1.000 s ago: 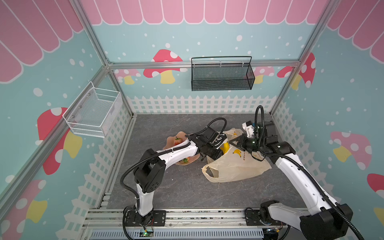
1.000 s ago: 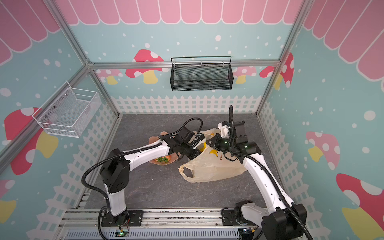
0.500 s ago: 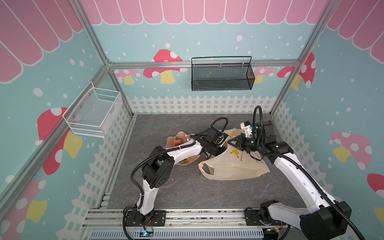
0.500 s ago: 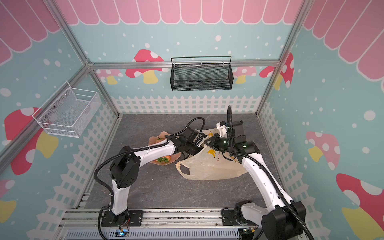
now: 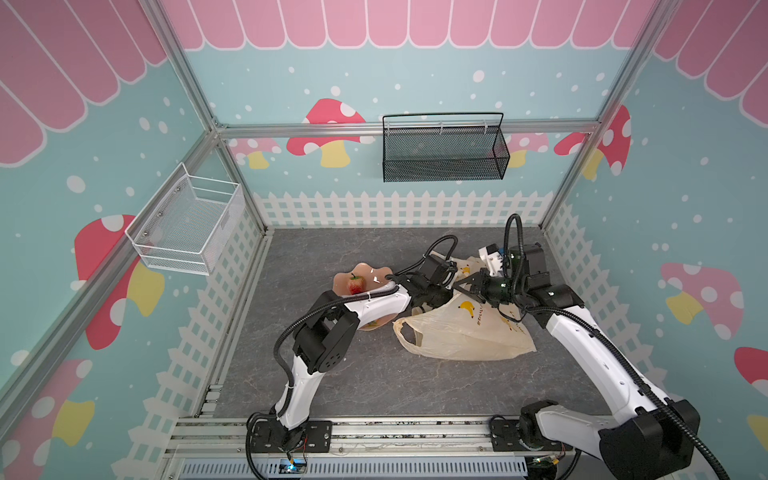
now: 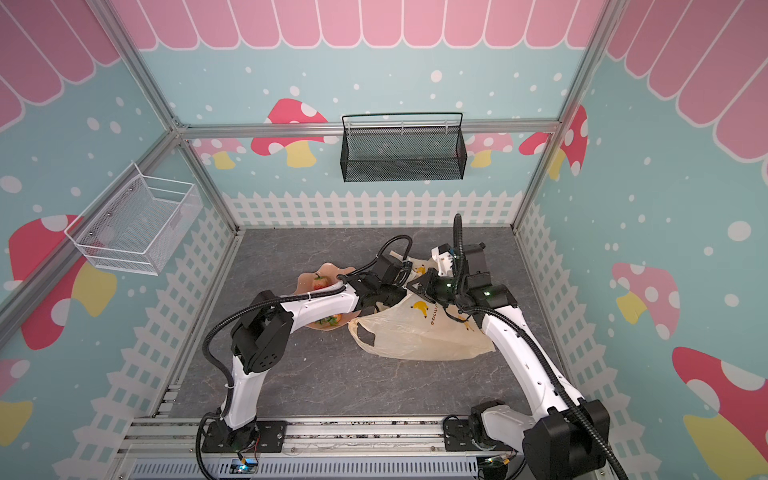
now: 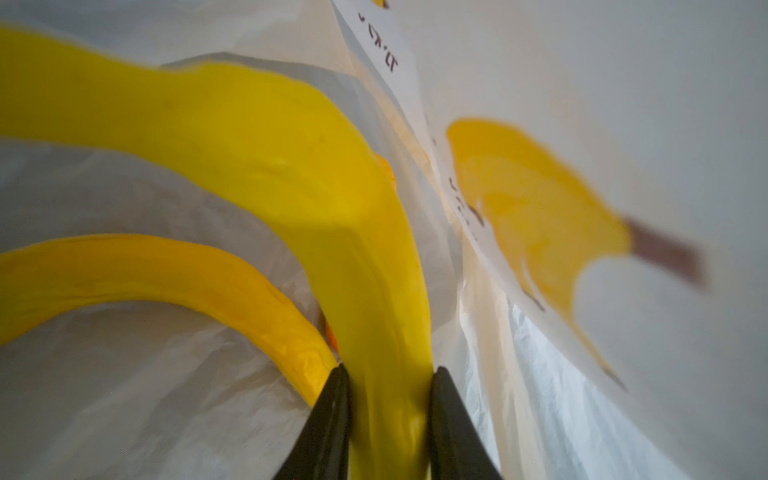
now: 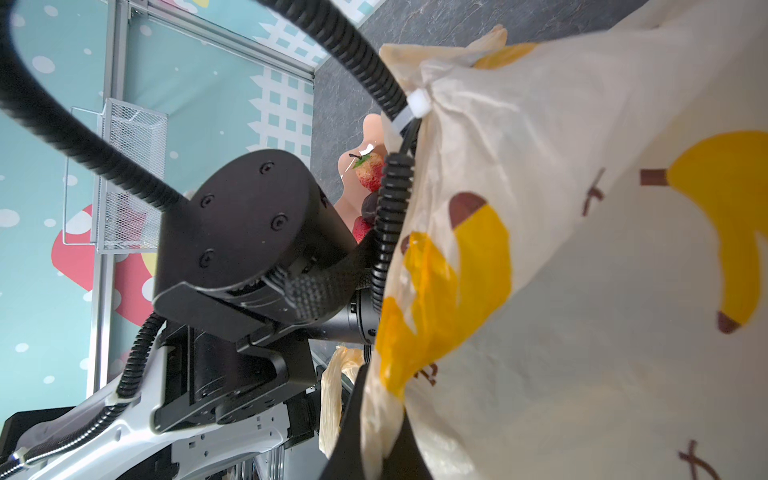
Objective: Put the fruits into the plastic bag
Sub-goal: 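Lower the banana deeper into the bag while the right gripper holds the bag edge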
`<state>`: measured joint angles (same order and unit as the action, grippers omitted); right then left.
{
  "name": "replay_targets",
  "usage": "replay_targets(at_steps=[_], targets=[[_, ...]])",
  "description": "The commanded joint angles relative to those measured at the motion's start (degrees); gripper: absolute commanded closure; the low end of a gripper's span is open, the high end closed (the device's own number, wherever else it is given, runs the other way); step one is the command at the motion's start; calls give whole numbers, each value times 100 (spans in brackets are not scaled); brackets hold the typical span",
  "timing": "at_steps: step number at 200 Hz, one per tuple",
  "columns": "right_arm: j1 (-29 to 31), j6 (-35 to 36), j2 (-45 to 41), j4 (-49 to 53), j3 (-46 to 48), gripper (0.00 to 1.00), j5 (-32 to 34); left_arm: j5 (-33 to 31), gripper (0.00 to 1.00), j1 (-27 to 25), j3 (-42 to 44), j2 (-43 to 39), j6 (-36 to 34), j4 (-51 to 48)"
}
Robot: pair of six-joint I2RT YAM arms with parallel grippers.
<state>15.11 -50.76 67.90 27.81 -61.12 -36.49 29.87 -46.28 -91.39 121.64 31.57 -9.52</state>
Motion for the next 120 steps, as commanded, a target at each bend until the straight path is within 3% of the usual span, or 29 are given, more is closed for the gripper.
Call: replay_targets(at_steps=[1,67,96,120], targets=[[53,-65,48,-157,63,100,-84,46,94,-48,3,132,532,519],[53,-72,-24,-214,162,100,-60,367,81,-65,327,189,1256,1346],[53,-74,-84,-215,188,100,-35,573,67,-70,369,142,1208,1388],[53,-70,-115,-206,206,100,-10,756,42,-48,407,98,1185,1427]])
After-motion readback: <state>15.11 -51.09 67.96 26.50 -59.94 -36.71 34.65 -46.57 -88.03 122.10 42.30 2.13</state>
